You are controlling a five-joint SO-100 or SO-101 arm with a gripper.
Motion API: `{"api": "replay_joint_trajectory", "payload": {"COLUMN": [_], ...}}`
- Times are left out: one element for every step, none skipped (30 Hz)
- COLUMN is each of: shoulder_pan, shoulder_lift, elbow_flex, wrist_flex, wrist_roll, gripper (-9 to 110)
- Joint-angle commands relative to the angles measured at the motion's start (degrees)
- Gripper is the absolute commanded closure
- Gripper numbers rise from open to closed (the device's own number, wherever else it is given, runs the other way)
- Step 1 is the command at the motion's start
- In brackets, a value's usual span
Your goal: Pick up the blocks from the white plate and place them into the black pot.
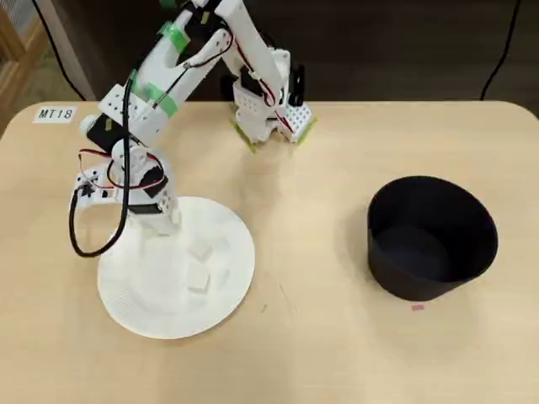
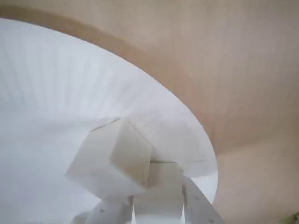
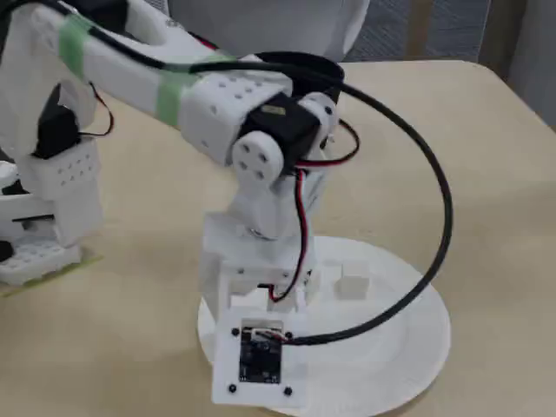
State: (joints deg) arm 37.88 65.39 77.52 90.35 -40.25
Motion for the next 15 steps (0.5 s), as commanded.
{"api": "replay_joint_trajectory", "payload": {"shoulder_pan": [-1.32, -1.58, -1.85, -2.20, -2.64, -3.34, -4.22, -5.10, -6.24, -7.47, -8.88, -10.46, -12.13, -14.33, -16.96], "shoulder_lift": [0.62, 1.05, 1.85, 3.08, 4.83, 7.03, 9.40, 12.04, 15.21, 19.16, 23.03, 26.81, 29.97, 32.26, 33.93], "elbow_flex": [-2.46, -2.46, -2.64, -2.99, -3.78, -5.01, -6.59, -8.09, -8.96, -9.05, -8.79, -8.53, -8.44, -7.91, -7.91], "wrist_flex": [-0.09, -0.09, -0.09, -0.09, -0.18, -0.35, -0.44, -0.62, -1.32, -2.64, -4.22, -5.62, -6.33, -6.68, -6.50], "wrist_roll": [0.09, 0.18, 0.35, 0.79, 1.49, 2.29, 3.34, 4.57, 6.15, 7.82, 9.49, 11.34, 13.27, 15.29, 16.87], "gripper": [104, 104, 104, 104, 104, 104, 104, 104, 104, 104, 104, 104, 104, 104, 104]}}
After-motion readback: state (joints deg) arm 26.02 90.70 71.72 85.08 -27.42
